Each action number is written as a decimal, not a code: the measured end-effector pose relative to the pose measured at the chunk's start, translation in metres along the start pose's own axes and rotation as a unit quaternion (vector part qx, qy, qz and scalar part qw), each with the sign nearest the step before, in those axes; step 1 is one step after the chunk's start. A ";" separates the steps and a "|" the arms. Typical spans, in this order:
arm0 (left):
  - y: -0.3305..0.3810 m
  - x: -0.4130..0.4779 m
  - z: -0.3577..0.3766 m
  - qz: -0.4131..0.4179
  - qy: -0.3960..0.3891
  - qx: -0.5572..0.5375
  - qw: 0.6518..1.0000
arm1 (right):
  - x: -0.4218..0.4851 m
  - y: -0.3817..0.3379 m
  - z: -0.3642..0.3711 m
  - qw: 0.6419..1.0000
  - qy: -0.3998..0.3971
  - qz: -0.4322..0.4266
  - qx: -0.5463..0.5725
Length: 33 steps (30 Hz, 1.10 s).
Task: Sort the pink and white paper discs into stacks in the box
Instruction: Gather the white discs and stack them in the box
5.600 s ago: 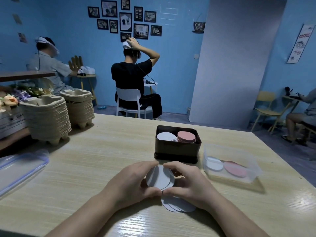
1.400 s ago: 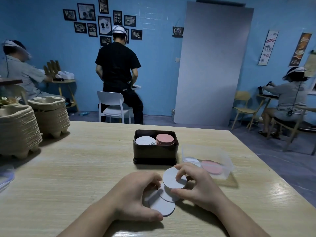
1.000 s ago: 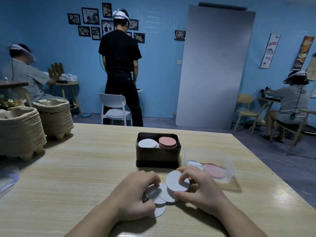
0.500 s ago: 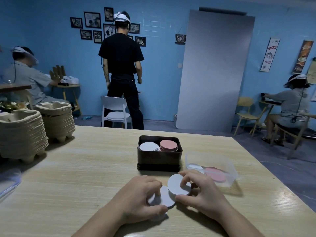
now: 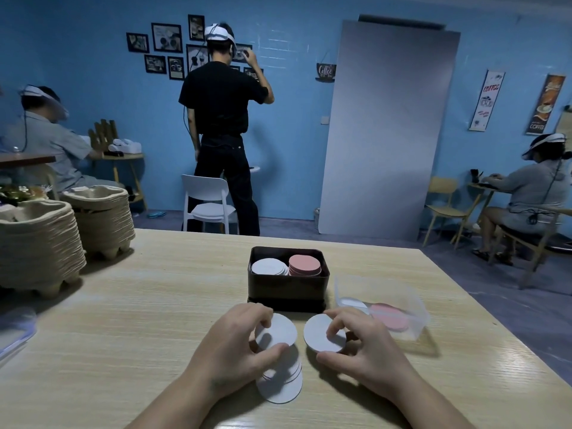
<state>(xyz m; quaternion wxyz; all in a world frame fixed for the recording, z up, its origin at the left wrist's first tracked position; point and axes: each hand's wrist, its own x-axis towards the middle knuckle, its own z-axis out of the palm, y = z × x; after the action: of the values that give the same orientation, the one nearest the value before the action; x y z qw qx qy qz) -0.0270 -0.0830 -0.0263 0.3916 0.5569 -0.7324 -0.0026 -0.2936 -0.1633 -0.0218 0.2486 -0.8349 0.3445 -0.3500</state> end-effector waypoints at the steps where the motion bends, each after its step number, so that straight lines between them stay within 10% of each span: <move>1: 0.001 0.000 0.000 0.008 -0.002 0.004 1.000 | 0.001 0.000 0.001 1.000 -0.002 -0.004 -0.006; 33: 0.009 0.004 0.015 0.085 -0.037 0.039 0.995 | 0.008 -0.012 0.013 0.995 -0.034 -0.089 -0.033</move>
<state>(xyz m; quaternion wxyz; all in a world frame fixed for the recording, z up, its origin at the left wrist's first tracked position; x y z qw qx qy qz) -0.0429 -0.0894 -0.0305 0.3412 0.5070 -0.7906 0.0385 -0.2750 -0.1597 -0.0188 0.2002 -0.8815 0.2717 -0.3302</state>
